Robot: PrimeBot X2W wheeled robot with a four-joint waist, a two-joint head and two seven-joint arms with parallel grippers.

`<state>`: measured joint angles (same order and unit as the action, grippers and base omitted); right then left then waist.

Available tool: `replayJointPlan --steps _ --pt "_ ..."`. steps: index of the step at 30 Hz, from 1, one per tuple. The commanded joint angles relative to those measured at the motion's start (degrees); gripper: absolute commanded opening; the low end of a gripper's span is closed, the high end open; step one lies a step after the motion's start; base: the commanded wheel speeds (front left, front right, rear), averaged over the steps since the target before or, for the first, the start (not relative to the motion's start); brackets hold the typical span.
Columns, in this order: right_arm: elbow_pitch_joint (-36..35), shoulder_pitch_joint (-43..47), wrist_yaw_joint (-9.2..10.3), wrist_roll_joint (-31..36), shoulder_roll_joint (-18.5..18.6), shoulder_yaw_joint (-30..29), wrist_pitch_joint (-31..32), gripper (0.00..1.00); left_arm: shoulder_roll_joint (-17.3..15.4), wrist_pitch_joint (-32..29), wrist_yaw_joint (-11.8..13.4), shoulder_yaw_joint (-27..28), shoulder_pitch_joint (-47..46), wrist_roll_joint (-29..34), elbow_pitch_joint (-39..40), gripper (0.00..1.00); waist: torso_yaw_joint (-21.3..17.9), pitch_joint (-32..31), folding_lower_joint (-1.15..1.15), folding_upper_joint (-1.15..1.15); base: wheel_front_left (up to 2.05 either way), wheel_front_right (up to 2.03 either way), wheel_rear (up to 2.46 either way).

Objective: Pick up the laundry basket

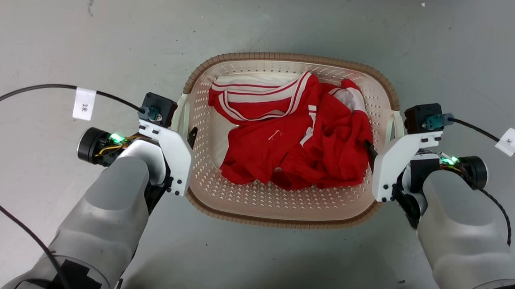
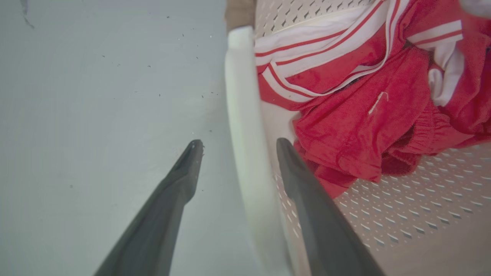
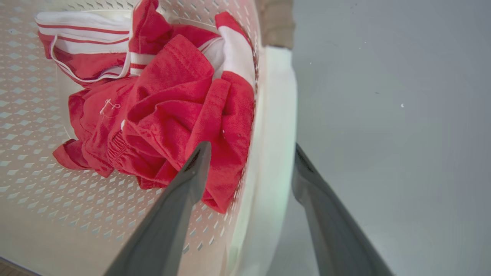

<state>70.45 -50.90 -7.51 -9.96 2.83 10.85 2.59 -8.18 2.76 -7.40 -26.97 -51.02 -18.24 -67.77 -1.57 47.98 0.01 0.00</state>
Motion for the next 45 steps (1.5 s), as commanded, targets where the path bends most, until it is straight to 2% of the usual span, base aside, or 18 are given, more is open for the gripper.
replayJointPlan --steps 1,16,17,18,31,39,45 --pt "0.28 -1.03 0.04 0.16 0.09 0.10 -0.04 1.00 -0.23 -0.24 -0.03 -0.31 -0.63 -0.35 -0.14 1.00 0.04 0.16 -0.01 0.00 0.00 0.00 0.00" --pt "2.26 -2.77 0.04 -1.16 0.08 1.42 -0.27 0.99 -1.19 -2.26 -0.04 -7.77 -1.85 -7.84 0.16 1.00 0.62 1.24 -0.01 0.00 0.00 0.00 0.00" --pt "2.31 -2.86 0.04 -1.22 0.08 1.57 -0.19 0.51 -1.16 -2.44 -0.04 -8.19 -1.89 -8.25 0.17 0.47 0.67 1.28 -0.01 0.00 0.00 0.00 0.00" --pt "2.35 -2.93 0.04 -1.30 0.08 1.81 -0.17 0.00 -1.06 -2.56 -0.04 -8.58 -1.88 -8.79 0.30 0.00 0.71 1.32 -0.01 0.00 0.00 0.00 0.00" --pt "2.98 -2.41 0.03 -0.21 0.15 2.26 0.25 0.00 -2.32 -4.66 0.03 -14.90 -0.77 -15.06 2.34 0.00 0.73 -0.21 -0.01 0.00 0.00 0.00 0.00" --pt "3.31 0.57 0.03 0.86 0.17 2.96 6.33 0.00 -3.71 -9.60 0.02 -19.48 1.51 -21.24 5.19 0.00 0.40 -7.84 -0.01 0.00 0.00 0.00 0.00" --pt "3.38 2.53 0.03 1.58 0.21 3.90 12.92 0.00 -5.42 -17.10 -0.07 -24.57 3.96 -26.49 8.30 0.00 0.16 -16.11 -0.01 0.00 0.00 0.00 0.00"
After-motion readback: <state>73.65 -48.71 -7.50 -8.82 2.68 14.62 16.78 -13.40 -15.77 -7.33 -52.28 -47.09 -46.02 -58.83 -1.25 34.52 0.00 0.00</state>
